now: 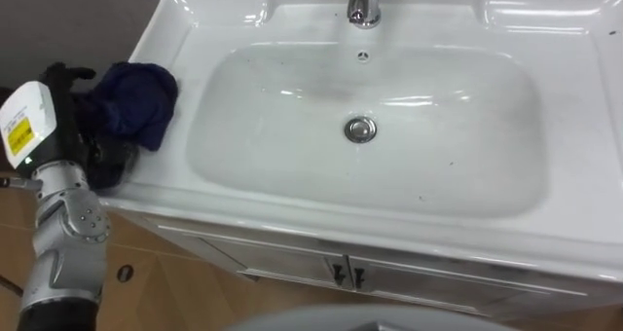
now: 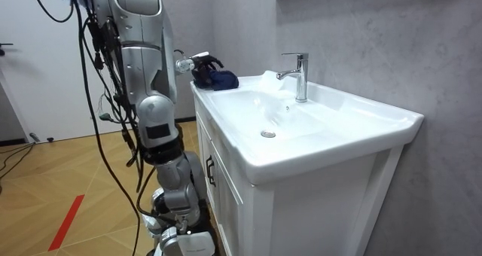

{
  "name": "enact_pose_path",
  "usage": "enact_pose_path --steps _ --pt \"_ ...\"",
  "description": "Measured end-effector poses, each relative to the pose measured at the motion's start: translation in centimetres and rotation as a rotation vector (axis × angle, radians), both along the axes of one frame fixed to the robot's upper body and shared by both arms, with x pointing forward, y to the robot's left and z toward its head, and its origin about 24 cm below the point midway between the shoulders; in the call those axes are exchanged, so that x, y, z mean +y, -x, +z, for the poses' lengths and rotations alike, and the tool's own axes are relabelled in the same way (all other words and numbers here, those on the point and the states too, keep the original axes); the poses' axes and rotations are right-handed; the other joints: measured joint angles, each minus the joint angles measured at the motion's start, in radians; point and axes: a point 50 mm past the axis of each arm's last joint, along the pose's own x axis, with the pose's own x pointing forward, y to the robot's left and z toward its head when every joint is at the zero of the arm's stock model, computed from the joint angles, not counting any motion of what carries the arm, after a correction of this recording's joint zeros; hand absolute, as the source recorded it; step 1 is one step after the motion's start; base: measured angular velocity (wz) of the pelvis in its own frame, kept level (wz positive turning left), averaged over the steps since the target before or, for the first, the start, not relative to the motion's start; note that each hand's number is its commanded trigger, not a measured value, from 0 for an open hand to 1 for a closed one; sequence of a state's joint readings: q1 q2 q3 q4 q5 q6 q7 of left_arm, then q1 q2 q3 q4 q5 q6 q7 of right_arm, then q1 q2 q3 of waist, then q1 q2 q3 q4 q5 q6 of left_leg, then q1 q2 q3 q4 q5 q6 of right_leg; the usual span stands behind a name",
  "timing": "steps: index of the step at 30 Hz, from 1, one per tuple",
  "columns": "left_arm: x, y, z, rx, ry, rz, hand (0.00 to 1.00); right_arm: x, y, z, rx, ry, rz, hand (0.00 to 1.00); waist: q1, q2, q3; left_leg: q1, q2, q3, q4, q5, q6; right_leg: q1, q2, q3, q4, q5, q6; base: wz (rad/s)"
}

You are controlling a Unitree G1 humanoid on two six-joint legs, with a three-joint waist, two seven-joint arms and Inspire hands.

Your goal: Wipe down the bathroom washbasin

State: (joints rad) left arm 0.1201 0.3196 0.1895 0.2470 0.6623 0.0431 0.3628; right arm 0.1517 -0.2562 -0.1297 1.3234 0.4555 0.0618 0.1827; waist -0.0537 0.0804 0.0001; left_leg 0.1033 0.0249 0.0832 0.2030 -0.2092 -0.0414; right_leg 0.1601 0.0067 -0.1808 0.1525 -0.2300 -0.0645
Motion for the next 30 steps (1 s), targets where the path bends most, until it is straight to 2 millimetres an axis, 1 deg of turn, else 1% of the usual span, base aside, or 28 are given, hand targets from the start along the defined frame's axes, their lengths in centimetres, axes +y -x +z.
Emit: enact_pose_path --steps 4,6,8,14,17,18,22,29,30 --pt "-0.2 -0.2 0.4 -0.023 -0.002 -0.015 0.00 0.5 -0.3 -0.1 -0.025 -0.008 -0.006 0.00 -0.009 -0.002 0.0019 -0.002 0.000 0.000 0.000 0.000 0.000 0.000 -0.001 -0.002 -0.001 0.000 0.000 0.00" --pt "-0.4 -0.4 0.9 -0.049 -0.003 -0.031 0.00 0.9 -0.5 -0.3 -0.040 -0.020 -0.004 0.00 -0.018 -0.005 0.0052 -0.003 0.000 0.000 0.000 0.000 0.000 0.000 -0.001 -0.003 -0.002 0.000 0.000 0.00" --pt "-0.6 -0.6 1.3 -0.067 -0.005 -0.044 0.00 1.0 -0.7 -0.3 -0.048 -0.027 -0.001 0.00 -0.024 -0.006 0.0074 -0.003 -0.001 0.000 0.000 0.000 0.000 -0.001 -0.002 -0.006 -0.002 0.000 0.000 0.00" --pt "-1.2 -1.3 2.7 -0.135 -0.012 -0.088 0.00 1.1 -1.1 -0.3 -0.068 -0.037 0.009 0.00 -0.027 -0.010 0.0098 -0.004 -0.001 0.001 0.001 0.000 0.000 -0.003 -0.002 -0.002 -0.003 0.000 0.000 -0.01" --pt "-1.3 -1.3 2.6 -0.136 -0.009 -0.093 0.00 1.1 -1.1 -0.3 -0.070 -0.041 0.011 0.00 -0.028 -0.007 0.0081 -0.004 -0.001 0.001 0.002 0.000 0.000 -0.004 -0.002 0.002 -0.003 0.000 0.000 -0.03" --pt "-1.3 -1.3 2.6 -0.135 -0.008 -0.093 0.00 1.2 -1.1 -0.3 -0.070 -0.041 0.011 0.00 -0.028 -0.005 0.0062 -0.004 -0.001 0.001 0.002 0.000 0.000 -0.004 -0.002 0.002 -0.003 0.000 0.000 0.00" --pt "-1.3 -1.3 2.6 -0.139 -0.001 -0.093 0.00 1.1 -1.1 -0.3 -0.076 -0.037 0.014 0.00 -0.027 -0.003 0.0053 -0.004 -0.001 -0.002 0.002 0.000 0.000 -0.003 -0.002 0.002 -0.003 0.000 0.000 0.00" --pt "-1.6 -1.4 3.0 -0.227 0.181 -0.084 0.00 0.9 -1.2 -0.2 -0.078 -0.025 0.028 0.00 -0.024 0.007 0.0054 -0.001 -0.001 -0.001 0.001 0.000 0.000 -0.001 -0.003 0.001 -0.001 0.000 0.000 0.00" --pt "-1.6 -1.4 3.1 -0.246 0.211 -0.085 0.00 0.9 -1.3 -0.2 -0.078 -0.025 0.035 0.00 -0.025 0.006 0.0064 0.001 -0.001 -0.001 0.001 0.000 0.000 0.000 -0.003 0.001 -0.001 0.000 0.000 0.00"
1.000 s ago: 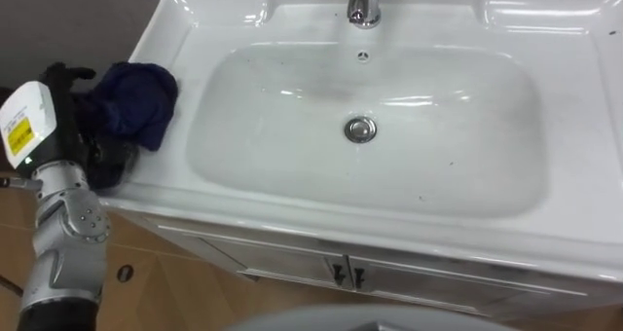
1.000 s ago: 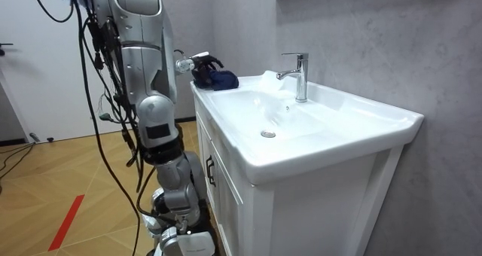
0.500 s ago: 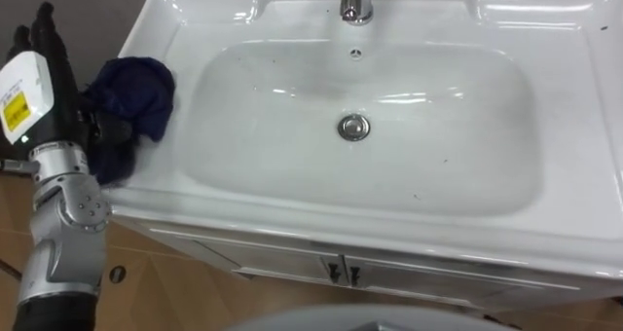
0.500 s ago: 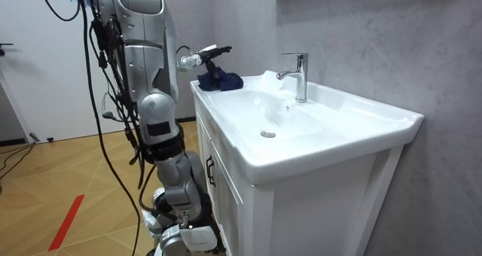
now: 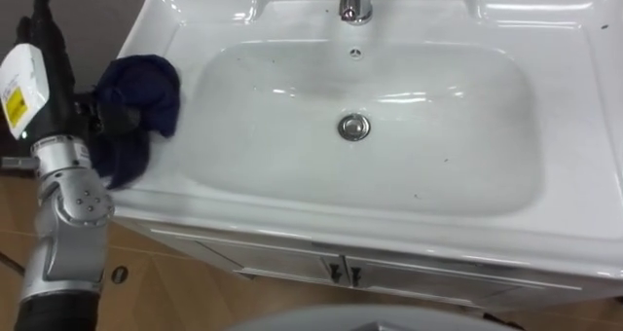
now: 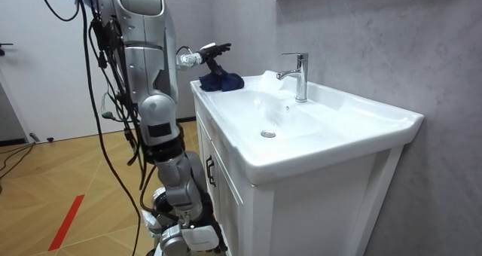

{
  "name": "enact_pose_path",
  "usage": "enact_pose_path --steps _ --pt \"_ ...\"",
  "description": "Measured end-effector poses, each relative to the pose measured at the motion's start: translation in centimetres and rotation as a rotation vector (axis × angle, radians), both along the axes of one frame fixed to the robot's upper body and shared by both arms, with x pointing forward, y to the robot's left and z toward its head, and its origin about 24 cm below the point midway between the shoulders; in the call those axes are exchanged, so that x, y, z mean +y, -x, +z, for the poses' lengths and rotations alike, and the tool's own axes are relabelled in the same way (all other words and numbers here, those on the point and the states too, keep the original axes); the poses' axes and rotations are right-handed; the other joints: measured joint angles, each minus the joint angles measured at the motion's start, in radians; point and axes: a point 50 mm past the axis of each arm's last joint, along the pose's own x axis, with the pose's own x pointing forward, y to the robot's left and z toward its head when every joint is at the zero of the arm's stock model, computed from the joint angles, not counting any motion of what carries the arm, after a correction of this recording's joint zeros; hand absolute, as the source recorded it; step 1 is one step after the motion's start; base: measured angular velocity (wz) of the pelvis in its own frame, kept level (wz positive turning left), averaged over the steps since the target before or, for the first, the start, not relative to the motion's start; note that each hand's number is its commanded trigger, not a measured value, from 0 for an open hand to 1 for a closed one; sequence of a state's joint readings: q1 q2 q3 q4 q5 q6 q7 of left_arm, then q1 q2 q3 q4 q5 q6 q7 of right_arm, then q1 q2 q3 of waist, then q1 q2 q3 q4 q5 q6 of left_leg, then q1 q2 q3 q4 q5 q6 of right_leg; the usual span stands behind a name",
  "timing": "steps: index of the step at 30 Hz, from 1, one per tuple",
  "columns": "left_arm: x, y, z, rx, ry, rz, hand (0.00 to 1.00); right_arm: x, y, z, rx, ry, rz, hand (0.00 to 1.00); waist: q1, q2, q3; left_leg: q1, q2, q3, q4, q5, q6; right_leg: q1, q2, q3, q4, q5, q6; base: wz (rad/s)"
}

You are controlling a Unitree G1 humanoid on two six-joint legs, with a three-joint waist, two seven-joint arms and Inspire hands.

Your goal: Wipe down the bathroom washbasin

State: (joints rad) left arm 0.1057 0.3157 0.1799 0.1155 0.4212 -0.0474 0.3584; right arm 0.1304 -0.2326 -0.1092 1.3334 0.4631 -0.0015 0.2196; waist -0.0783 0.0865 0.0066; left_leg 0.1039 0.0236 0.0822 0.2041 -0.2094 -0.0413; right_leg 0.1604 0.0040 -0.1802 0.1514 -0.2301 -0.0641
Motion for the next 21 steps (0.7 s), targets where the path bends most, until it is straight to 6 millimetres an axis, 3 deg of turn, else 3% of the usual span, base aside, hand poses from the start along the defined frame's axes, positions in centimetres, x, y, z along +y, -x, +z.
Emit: enact_pose_path --steps 4,6,10,15,21 --pt "-0.3 -0.1 0.6 -0.080 0.156 0.004 0.00 0.0 0.0 0.0 0.000 0.004 -0.002 0.00 0.001 -0.005 0.0045 -0.006 0.000 0.000 0.000 0.000 0.000 -0.003 -0.001 -0.005 -0.001 -0.001 0.001 0.03" --pt "0.0 0.0 1.2 -0.158 0.323 0.024 0.00 0.0 0.0 0.0 0.005 0.007 -0.001 0.00 0.007 -0.009 0.0057 -0.004 0.001 0.012 0.000 0.000 0.000 -0.004 -0.001 -0.001 0.000 -0.002 0.002 -0.03" --pt "0.9 0.2 1.8 -0.252 0.556 0.042 0.00 0.0 0.2 0.0 0.011 0.007 0.007 0.00 0.024 -0.010 0.0055 0.009 0.001 0.022 -0.006 0.000 0.000 -0.002 0.000 0.016 0.002 -0.002 0.002 -0.15" --pt "0.9 0.1 1.7 -0.305 0.807 -0.013 0.00 0.2 0.0 -0.1 0.002 -0.008 0.010 0.00 0.036 -0.031 0.0039 0.010 0.000 0.025 -0.009 0.000 0.000 -0.002 -0.001 0.013 0.000 -0.003 0.003 -0.01" --pt "0.7 0.0 1.6 -0.312 0.898 -0.051 0.00 0.3 0.3 -0.1 0.010 -0.022 0.009 0.00 0.055 -0.048 -0.0005 0.009 0.001 0.024 -0.007 -0.003 0.004 -0.001 -0.001 0.012 0.001 -0.002 0.003 0.00"
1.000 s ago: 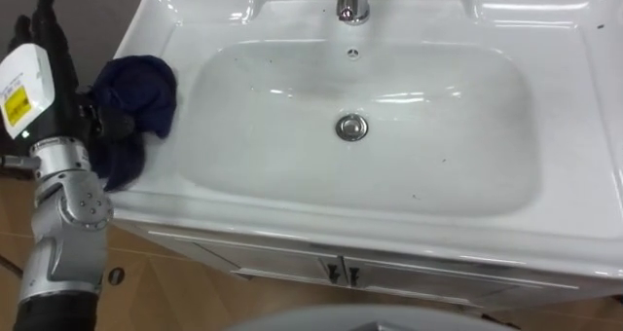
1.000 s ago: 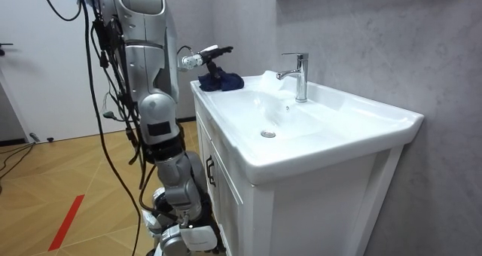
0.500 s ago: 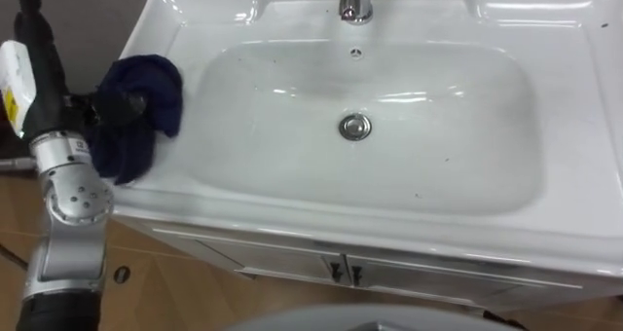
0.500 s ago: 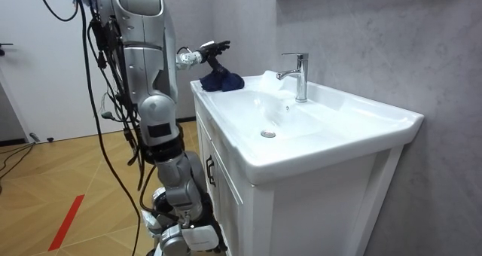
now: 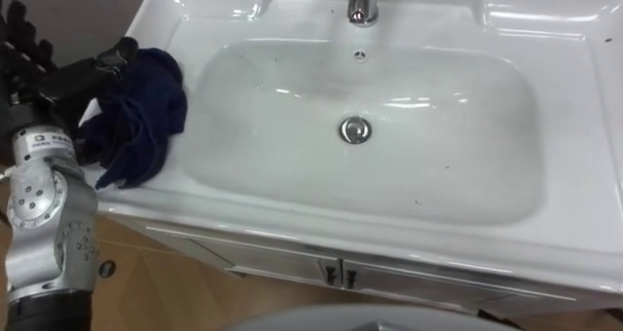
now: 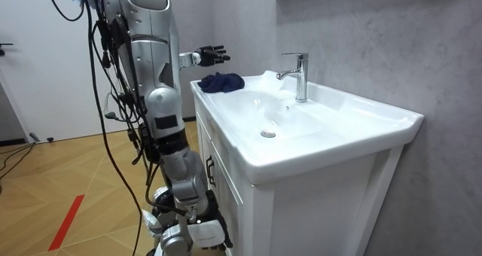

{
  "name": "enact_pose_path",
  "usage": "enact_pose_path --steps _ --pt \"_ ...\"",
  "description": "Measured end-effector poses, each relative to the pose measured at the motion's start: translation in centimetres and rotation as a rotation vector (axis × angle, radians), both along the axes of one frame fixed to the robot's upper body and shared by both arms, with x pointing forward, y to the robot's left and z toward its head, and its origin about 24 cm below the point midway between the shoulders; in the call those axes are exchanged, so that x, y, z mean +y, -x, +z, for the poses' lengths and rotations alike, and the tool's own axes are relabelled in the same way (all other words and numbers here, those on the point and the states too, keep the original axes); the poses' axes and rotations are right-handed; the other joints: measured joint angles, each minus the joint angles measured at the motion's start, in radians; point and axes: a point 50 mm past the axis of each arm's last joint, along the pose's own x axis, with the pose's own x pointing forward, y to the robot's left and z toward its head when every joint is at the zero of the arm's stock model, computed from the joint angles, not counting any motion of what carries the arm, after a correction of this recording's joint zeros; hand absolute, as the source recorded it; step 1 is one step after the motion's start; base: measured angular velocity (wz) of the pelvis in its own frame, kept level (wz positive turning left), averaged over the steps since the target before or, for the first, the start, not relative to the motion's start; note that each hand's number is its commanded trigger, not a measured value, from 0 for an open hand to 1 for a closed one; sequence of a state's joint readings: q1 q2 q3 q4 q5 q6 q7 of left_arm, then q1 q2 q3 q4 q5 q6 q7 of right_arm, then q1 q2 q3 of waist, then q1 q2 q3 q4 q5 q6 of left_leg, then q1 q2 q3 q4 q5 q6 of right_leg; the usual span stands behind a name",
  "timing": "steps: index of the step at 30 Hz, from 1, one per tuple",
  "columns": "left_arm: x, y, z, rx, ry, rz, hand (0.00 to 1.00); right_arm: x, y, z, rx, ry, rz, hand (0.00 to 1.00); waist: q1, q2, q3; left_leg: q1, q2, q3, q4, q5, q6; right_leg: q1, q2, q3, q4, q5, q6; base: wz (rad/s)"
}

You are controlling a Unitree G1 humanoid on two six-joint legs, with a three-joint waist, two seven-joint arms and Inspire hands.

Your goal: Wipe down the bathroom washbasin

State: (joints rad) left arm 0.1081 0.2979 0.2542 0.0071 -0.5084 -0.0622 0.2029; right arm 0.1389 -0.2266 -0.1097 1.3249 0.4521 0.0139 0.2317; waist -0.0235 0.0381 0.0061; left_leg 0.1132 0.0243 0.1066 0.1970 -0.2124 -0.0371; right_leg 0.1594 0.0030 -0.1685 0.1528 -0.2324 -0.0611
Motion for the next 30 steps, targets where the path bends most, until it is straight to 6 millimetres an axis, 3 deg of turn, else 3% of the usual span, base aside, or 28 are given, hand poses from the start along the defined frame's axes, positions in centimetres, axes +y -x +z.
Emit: enact_pose_path --steps 4,9,16,20,25,28,30 --pt "0.9 0.3 0.1 0.005 0.005 0.057 0.00 0.0 0.1 0.0 -0.003 0.000 -0.010 0.00 0.002 0.016 -0.0002 0.002 0.000 0.002 0.002 -0.003 0.004 0.001 -0.001 0.004 0.002 0.001 0.001 -0.01" --pt "3.7 1.8 0.9 -0.014 0.004 0.271 0.00 -0.3 0.5 0.1 0.015 0.027 -0.021 0.00 0.007 0.047 -0.0006 0.005 0.000 0.003 0.001 -0.003 0.004 0.005 0.000 0.005 0.001 0.001 0.002 -0.01" --pt "6.7 5.3 1.2 -0.037 -0.008 0.565 0.00 -0.5 1.9 0.2 0.049 0.058 -0.043 0.00 0.058 0.053 -0.0034 0.011 -0.002 -0.005 0.000 -0.003 0.004 0.008 -0.001 0.001 0.002 0.000 0.003 0.02" --pt "8.4 9.2 -2.4 0.135 0.018 0.732 0.00 -0.7 1.9 0.2 0.067 0.095 -0.036 0.00 0.073 0.050 -0.0038 0.017 -0.006 -0.012 0.000 -0.003 0.004 0.015 -0.005 -0.008 0.000 -0.009 0.006 0.06" --pt "8.6 13.7 -7.5 0.363 0.127 0.863 0.00 -0.6 2.1 0.3 0.055 0.108 -0.040 0.00 0.108 0.028 -0.0105 0.000 -0.009 -0.030 0.007 -0.003 0.004 0.013 -0.008 -0.028 -0.002 -0.012 0.007 0.15" --pt "7.8 17.4 -10.6 0.529 0.171 0.932 0.00 -0.4 2.2 0.2 0.067 0.095 -0.055 0.00 0.119 0.017 -0.0165 -0.002 -0.014 -0.041 0.009 -0.003 0.004 0.017 -0.013 -0.045 -0.001 -0.014 0.010 0.12" --pt "6.2 21.0 -14.0 0.746 0.233 0.970 0.00 -0.4 2.2 0.2 0.073 0.087 -0.061 0.00 0.126 0.014 -0.0148 -0.006 -0.020 -0.055 0.011 -0.005 0.009 0.018 -0.018 -0.057 0.001 -0.014 0.014 0.13"
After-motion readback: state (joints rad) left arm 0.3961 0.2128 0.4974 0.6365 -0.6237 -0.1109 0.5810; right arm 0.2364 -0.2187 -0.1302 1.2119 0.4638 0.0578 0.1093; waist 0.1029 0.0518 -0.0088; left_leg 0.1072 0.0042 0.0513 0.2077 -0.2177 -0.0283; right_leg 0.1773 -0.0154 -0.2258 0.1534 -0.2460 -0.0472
